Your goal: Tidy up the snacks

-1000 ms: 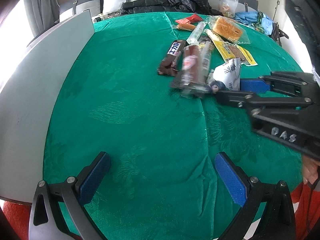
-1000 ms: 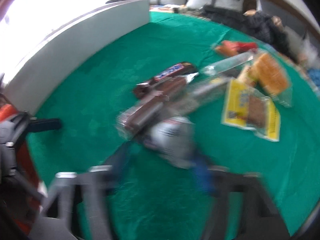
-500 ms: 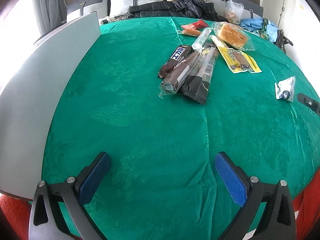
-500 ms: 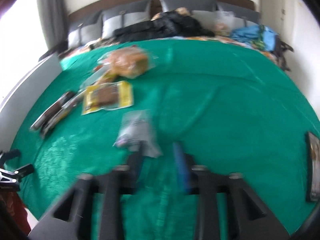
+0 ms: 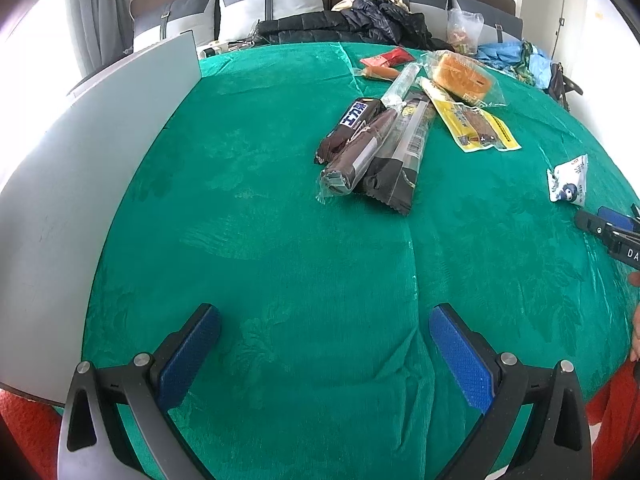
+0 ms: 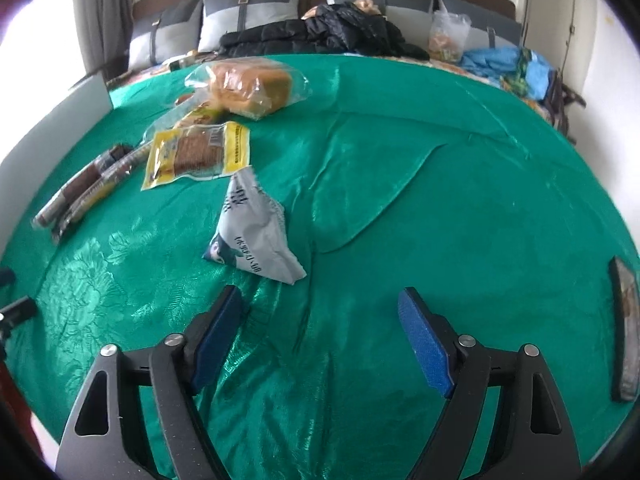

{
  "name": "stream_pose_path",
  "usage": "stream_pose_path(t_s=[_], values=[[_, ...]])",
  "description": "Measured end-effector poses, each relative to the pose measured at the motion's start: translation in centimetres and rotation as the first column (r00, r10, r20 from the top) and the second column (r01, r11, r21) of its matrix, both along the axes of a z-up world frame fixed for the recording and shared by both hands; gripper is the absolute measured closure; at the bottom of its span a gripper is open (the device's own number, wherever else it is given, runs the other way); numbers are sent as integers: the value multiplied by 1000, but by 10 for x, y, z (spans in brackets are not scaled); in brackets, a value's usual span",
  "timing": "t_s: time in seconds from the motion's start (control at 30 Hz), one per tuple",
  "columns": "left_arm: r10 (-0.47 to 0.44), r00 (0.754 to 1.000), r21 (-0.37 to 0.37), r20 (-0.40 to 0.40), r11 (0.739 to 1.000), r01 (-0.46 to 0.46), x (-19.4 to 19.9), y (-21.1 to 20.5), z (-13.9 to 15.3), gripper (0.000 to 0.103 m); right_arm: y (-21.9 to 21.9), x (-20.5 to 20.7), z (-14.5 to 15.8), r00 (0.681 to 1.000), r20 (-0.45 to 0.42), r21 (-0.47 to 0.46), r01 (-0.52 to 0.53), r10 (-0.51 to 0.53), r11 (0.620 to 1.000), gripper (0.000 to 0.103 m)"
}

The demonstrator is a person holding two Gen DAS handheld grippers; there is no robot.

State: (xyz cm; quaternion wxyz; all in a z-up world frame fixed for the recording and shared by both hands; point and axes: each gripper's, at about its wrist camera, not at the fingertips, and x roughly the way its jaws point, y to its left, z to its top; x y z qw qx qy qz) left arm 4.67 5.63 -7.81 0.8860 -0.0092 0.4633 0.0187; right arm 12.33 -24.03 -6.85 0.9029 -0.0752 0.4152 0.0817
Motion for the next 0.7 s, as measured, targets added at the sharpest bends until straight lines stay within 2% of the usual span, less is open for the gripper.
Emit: stream_pose_path(t_s=[0.7], values=[[1, 1000, 0, 1, 1000, -1, 2, 0, 0, 0, -2, 1, -1, 1000, -2, 3, 0, 0, 1000, 16]])
